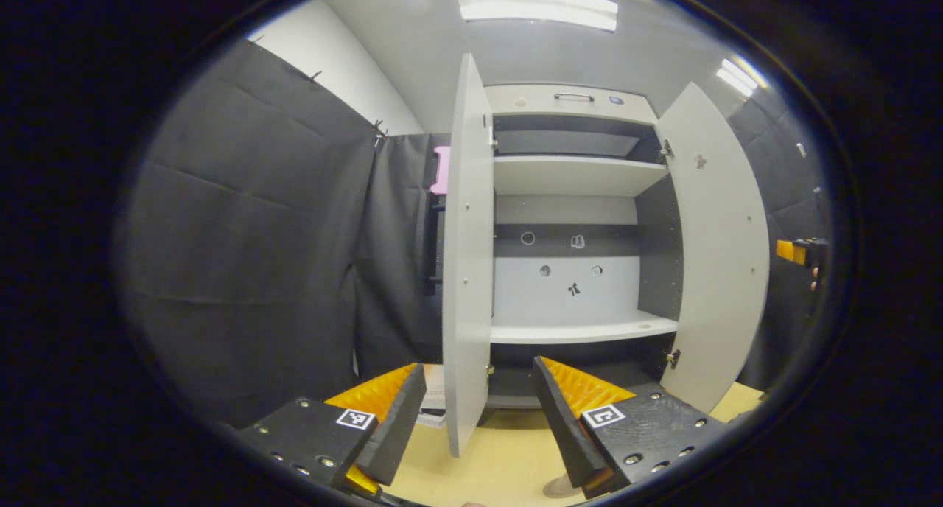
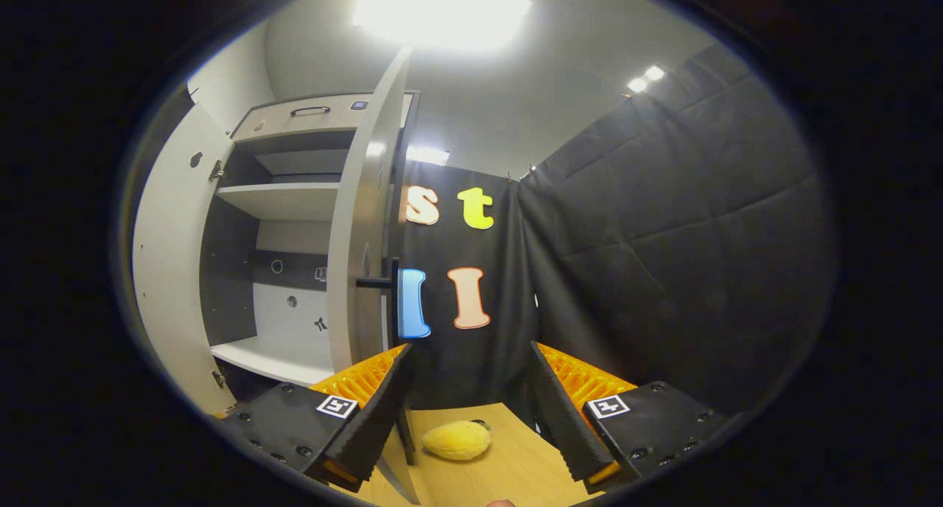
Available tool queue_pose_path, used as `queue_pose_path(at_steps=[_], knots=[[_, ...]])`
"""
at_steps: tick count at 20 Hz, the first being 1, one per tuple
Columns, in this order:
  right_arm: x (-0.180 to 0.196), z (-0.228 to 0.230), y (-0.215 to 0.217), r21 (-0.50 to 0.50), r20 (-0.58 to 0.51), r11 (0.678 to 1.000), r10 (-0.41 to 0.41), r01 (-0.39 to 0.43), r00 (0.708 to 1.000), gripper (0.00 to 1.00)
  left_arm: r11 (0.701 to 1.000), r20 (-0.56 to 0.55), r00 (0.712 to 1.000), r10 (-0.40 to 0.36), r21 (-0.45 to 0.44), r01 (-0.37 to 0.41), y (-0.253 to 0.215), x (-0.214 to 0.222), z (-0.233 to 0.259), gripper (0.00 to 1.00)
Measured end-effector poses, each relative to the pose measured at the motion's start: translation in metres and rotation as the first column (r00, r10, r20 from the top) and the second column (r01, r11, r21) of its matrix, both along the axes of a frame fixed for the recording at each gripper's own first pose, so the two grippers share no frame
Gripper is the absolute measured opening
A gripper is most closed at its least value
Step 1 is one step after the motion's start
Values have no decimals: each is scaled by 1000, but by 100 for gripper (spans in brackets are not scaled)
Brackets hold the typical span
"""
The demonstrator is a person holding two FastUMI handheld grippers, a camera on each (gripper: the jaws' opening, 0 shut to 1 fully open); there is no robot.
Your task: Grasp the bottle in the cabinet with the left hand and place it on the coaster, then close the right door with the right hand and the left door with the left hand.
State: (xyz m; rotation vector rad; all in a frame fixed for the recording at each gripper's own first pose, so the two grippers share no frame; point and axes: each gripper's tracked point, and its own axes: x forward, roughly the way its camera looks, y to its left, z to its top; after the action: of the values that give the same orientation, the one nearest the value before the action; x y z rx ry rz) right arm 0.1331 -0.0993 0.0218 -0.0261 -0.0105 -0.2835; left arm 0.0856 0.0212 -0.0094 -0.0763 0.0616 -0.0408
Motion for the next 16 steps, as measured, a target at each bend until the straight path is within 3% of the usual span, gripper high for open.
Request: queue_pose_path(at_steps=[5, 8, 10, 11, 12, 16], knots=[[19, 2, 6, -18, -15, 998, -57, 57, 998, 97, 998, -1, 998, 58, 25, -58, 46, 5, 1, 86], [17, 3, 9, -46, -1, 995, -90, 90, 996, 91, 995, -3, 996, 91, 36, -91, 76, 10, 0, 86], [17, 2, 12, -47, 3, 995, -83, 83, 997, 94, 994, -11, 994, 106, 29, -105, 89, 13, -5, 86], [17, 3, 14, -43, 1, 996, -83, 83, 997, 94, 994, -14, 994, 109, 21, -109, 94, 16, -7, 93], [16, 2, 17, -39, 1, 996, -86, 86, 996, 94, 994, -16, 994, 109, 13, -109, 98, 17, -8, 79], [15, 2, 32, -25, 6, 996, -81, 81, 997, 94, 994, -10, 994, 105, 8, -105, 107, 23, -12, 84]])
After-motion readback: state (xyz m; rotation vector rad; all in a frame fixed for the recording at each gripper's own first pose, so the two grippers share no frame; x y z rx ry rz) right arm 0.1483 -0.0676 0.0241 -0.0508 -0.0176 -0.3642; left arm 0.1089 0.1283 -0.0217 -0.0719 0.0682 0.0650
